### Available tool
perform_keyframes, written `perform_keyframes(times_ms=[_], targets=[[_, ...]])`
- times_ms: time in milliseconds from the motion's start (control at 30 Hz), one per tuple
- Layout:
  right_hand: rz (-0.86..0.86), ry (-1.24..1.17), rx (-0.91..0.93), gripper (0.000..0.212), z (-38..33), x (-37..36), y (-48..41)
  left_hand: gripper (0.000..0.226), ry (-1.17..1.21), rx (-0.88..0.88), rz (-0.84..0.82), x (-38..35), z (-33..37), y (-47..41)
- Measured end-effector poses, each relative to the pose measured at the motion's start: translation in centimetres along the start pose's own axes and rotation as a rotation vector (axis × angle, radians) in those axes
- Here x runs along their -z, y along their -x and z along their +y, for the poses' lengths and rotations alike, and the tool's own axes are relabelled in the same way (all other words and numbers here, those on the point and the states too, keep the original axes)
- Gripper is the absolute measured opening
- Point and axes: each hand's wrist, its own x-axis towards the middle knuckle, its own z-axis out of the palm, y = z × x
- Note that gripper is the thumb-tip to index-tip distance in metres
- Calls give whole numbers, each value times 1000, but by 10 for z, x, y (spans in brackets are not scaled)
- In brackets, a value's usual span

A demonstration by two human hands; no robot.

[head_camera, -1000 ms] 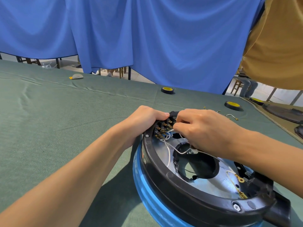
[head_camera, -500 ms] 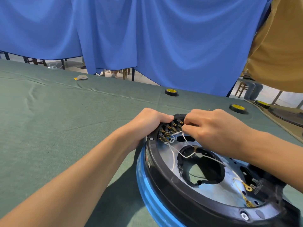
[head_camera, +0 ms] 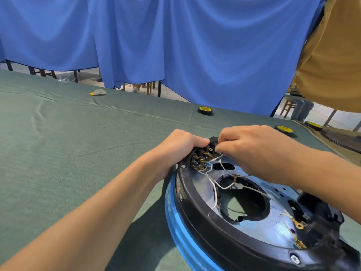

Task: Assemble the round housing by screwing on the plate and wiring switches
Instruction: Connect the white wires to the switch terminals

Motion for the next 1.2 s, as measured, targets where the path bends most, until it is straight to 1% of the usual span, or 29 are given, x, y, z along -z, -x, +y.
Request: perform_keyframes(times_ms=[67,133,333,533,600,667,733,767,833,867,933,1067,1200], targets=[[66,-30,24,11,-3,2,1,29,11,-1,4,0,0,-1],[86,-3,49,6,-8,-2,3,29,18,-4,-1,0,-1,-1],[202,68,108,15,-13,-6,2,25,28,-26,5,0,-1,-1],[177,47,78,16,-14,-5,-1,25,38,-36,-6,-1,-1,-1],[144,5,60,15,-16,-2,0,25,27,-38,-7,0,-1,-1],[95,-54,4,12,-19,0,-1,25,11,-40,-6,0,-1,-1],[41,-156,-126,16,-20,4,-2,25,-9,-53,-8,1,-1,-1],[56,-247,-174,17,-21,8,-3,26,-18,-59,-11,1,-1,-1],[159,-422,-254,13,-27,15,-2,26,-36,-65,-26,1,-1,-1],[181,-453,-276,13,-31,16,-3,26,-45,-68,-31,1,0,-1],[161,-450,-319,15,-42,17,-5,24,-46,-75,-35,1,0,0],[161,-370,-400,19,-53,11,-10,26,-29,-69,-31,2,0,-1],[221,-368,-443,17,-56,9,-13,15,-38,-83,-45,3,-1,0]])
